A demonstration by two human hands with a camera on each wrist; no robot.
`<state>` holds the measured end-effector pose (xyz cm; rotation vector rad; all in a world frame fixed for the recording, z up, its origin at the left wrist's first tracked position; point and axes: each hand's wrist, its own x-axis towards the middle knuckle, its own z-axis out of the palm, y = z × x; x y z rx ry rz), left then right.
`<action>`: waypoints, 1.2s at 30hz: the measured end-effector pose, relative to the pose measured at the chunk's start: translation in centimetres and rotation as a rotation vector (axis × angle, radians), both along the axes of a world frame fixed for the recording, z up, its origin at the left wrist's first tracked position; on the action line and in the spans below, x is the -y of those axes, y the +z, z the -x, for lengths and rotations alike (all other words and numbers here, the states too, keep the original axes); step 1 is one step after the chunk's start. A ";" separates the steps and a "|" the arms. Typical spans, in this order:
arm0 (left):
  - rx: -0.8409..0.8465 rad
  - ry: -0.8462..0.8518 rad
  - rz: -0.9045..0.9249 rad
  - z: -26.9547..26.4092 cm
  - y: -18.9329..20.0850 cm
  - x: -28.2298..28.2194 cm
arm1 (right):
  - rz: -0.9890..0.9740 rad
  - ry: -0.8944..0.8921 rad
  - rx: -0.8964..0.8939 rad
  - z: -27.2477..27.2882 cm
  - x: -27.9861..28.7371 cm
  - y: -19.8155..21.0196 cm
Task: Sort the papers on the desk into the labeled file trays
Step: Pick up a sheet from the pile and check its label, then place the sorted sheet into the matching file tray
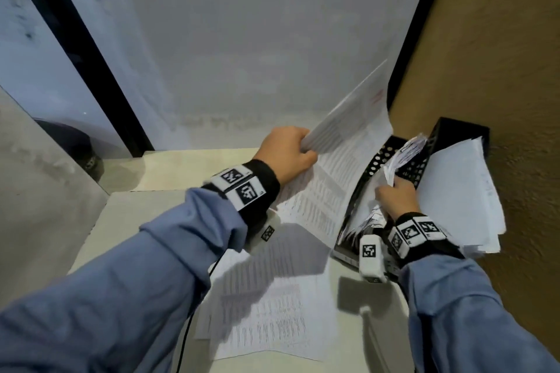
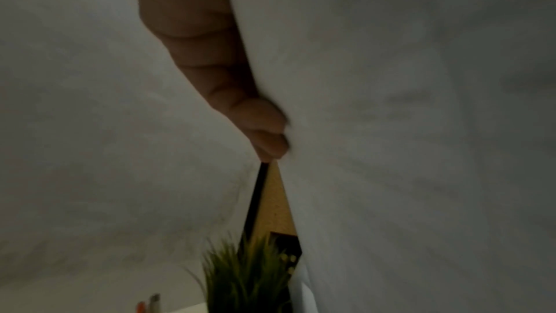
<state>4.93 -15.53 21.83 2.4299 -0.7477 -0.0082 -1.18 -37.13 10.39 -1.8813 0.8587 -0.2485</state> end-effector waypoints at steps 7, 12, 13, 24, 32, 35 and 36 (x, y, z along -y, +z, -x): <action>-0.059 -0.092 -0.122 -0.8 -3.8 9.3 | 0.011 0.101 0.070 0.4 2.6 3.4; -0.203 -0.061 -0.130 -1.5 -6.7 13.8 | 0.202 0.128 -0.046 -0.7 3.3 3.1; -0.258 -0.051 -0.116 -1.6 -7.3 14.3 | 0.248 0.124 -0.077 -0.8 3.0 3.0; -0.567 -0.073 0.066 -1.1 -10.2 12.8 | 0.198 0.138 -0.115 -0.5 0.1 0.8; -0.528 0.322 0.139 -1.4 -15.8 -1.3 | 0.255 0.446 0.379 4.8 -6.4 1.9; -0.602 0.484 -0.148 0.5 -20.2 -7.9 | 0.239 0.647 0.245 6.6 -9.7 -2.3; -0.638 0.526 -0.232 1.3 -21.6 -9.6 | 0.221 0.688 0.137 6.8 -10.6 -4.3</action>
